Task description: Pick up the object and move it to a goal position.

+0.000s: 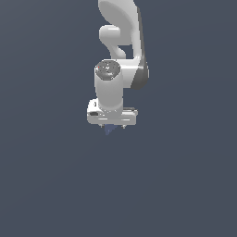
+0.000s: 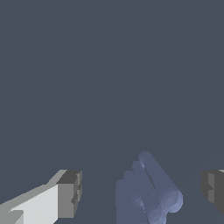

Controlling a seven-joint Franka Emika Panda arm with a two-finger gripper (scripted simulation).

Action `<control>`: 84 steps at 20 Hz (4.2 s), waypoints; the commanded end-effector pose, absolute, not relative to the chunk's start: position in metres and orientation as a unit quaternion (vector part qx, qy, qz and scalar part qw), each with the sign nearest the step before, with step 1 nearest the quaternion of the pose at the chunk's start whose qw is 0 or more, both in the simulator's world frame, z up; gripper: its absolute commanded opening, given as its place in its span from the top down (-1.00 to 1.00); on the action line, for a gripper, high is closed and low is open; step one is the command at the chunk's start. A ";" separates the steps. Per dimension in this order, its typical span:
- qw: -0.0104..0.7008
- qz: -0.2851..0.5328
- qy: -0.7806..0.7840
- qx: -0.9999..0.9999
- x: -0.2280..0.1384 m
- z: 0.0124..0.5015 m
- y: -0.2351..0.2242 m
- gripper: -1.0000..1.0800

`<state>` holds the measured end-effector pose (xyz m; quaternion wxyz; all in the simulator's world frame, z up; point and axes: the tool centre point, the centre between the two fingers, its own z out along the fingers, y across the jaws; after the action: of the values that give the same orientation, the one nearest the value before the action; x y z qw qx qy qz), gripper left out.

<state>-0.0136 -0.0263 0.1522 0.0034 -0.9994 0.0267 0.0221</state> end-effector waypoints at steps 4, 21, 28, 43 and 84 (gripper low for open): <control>0.004 0.025 0.029 -0.999 -0.016 0.153 -0.029 -0.23; -0.011 0.020 0.067 -0.998 -0.022 0.150 -0.036 -0.23; -0.033 0.006 0.119 -0.992 -0.026 0.145 -0.041 -0.23; -0.074 -0.046 0.256 -0.963 -0.040 0.136 -0.052 -0.23; -0.076 -0.122 0.418 -0.897 -0.060 0.108 -0.060 -0.23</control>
<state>-0.0601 -0.0593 0.1119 -0.0762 -0.8968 0.4183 -0.1222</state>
